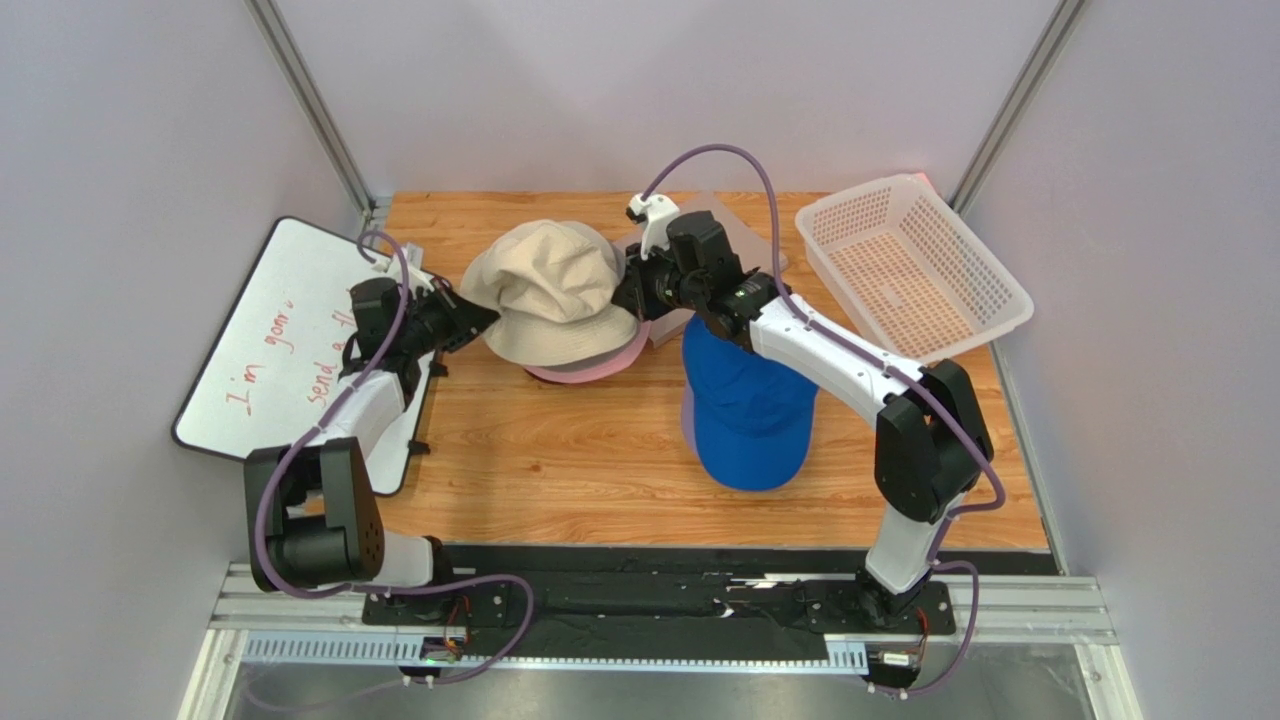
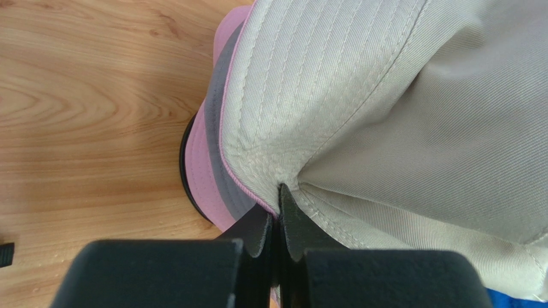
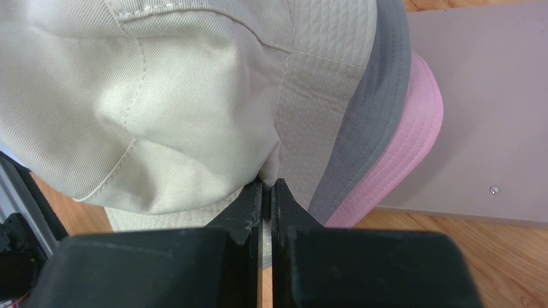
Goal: Stack the hats
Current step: Stack the hat on the hat, then adjust the hat on the hat stand.
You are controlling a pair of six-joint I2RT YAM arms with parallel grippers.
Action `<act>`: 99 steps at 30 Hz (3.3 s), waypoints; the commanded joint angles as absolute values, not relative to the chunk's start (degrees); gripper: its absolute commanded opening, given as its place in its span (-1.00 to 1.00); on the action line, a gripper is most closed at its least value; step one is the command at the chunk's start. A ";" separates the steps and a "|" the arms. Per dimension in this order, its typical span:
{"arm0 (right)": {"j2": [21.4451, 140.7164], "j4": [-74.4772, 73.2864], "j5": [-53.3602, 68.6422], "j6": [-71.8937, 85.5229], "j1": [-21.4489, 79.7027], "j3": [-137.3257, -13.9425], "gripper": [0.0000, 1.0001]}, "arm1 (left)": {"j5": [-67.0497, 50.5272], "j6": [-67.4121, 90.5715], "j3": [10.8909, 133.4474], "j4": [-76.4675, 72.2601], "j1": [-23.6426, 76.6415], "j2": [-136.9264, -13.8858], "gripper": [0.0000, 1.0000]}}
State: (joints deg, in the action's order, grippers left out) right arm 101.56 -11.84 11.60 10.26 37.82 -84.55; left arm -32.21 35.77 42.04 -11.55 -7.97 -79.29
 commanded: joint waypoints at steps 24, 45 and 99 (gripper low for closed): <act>90.35 -18.55 5.80 10.28 41.57 -72.95 -1.00 | -29.63 32.96 56.95 -5.19 -6.51 -86.13 -1.00; 78.39 -21.71 16.51 10.28 31.57 -81.02 0.46 | -38.31 23.21 65.65 -2.55 -5.45 -92.63 -1.00; 118.04 -12.39 50.02 26.90 22.94 -102.66 -0.67 | -39.38 20.92 67.41 -2.20 -3.16 -91.14 -1.00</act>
